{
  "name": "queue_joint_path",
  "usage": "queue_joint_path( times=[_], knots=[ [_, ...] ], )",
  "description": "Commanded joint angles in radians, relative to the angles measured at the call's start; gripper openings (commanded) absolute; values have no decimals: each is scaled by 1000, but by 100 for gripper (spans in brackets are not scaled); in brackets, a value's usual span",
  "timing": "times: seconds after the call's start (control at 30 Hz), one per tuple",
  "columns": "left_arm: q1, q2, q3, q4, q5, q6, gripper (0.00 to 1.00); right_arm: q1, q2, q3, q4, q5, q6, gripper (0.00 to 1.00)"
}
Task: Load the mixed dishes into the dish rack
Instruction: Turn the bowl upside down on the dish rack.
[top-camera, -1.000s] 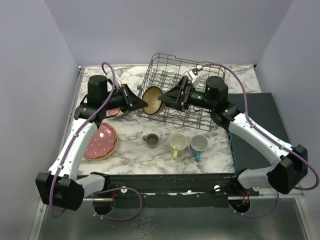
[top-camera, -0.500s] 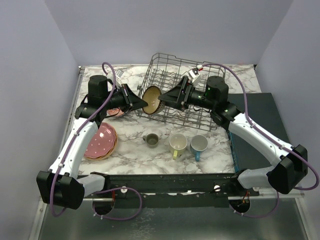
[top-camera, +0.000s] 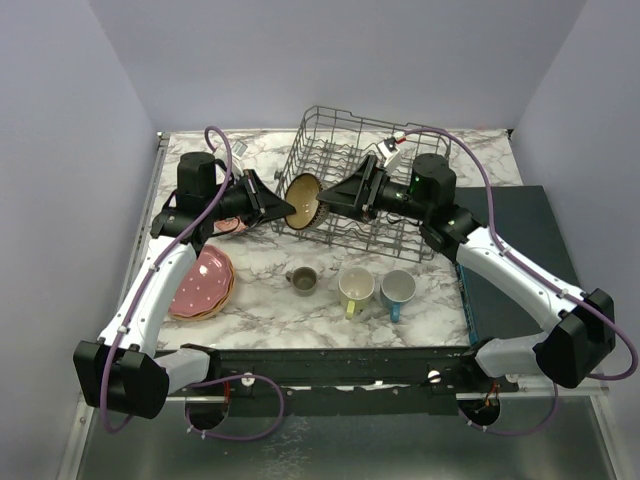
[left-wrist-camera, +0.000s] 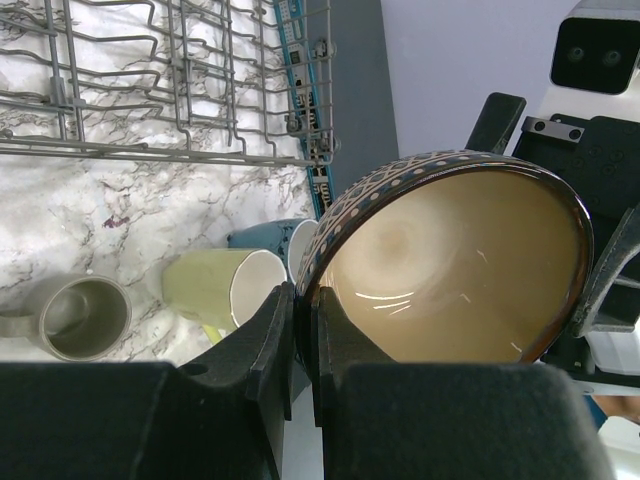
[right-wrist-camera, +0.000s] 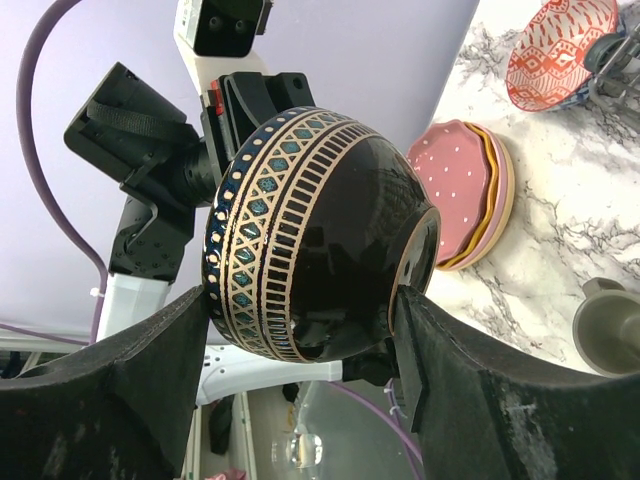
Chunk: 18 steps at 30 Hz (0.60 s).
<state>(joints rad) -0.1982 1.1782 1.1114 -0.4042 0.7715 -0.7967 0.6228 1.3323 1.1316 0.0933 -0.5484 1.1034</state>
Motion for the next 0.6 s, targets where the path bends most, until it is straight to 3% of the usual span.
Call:
queue_joint_path(
  times=[0.0, 0.17, 0.57],
  knots=[
    [-1, -17, -5, 54, 43, -12, 0, 8, -9, -7, 60, -39, 16, 60],
    [-1, -14, -13, 53, 45, -13, 0, 8, -12, -10, 60, -32, 16, 52],
    [-1, -20, -30, 54, 37, -12, 35, 8, -41, 33, -21, 52, -45, 47]
  ],
)
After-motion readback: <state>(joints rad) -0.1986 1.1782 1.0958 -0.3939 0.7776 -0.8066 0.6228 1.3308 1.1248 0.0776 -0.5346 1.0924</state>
